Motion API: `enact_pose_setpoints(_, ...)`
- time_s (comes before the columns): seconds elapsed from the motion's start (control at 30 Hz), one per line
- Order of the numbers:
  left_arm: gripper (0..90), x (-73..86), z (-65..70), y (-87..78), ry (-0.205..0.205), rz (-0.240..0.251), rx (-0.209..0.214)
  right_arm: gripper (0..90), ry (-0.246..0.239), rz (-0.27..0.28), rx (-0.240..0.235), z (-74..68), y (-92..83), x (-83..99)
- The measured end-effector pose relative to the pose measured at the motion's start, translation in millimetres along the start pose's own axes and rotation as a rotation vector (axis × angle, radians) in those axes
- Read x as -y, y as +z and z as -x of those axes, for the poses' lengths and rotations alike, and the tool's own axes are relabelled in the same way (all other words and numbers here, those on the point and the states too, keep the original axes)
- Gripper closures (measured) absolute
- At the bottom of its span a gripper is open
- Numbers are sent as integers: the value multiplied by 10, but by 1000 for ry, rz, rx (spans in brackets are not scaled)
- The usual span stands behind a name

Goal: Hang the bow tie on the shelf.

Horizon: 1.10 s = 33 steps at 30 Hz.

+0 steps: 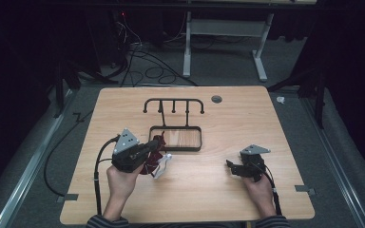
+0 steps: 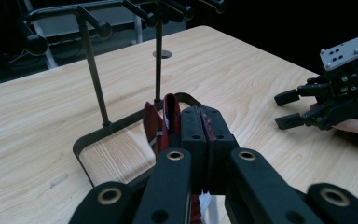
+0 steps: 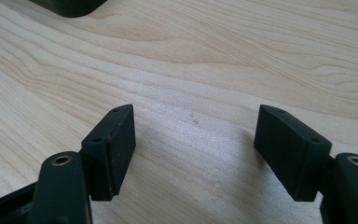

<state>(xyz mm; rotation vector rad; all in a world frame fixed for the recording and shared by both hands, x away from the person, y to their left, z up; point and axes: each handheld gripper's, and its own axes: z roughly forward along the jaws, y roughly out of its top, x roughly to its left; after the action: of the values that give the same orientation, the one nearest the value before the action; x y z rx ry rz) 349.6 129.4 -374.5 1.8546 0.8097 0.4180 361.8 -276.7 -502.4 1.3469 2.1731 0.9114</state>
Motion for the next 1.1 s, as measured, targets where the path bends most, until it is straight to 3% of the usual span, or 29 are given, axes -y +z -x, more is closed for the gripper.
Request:
enact_pose_setpoints(0.53,889,-149,-28,103,0,17,1,304,-3,1,-1,1,0,1)
enact_pose_setpoints(1.1,888,-275,-59,232,6,4,6,303,-3,1,-1,1,-1,1)
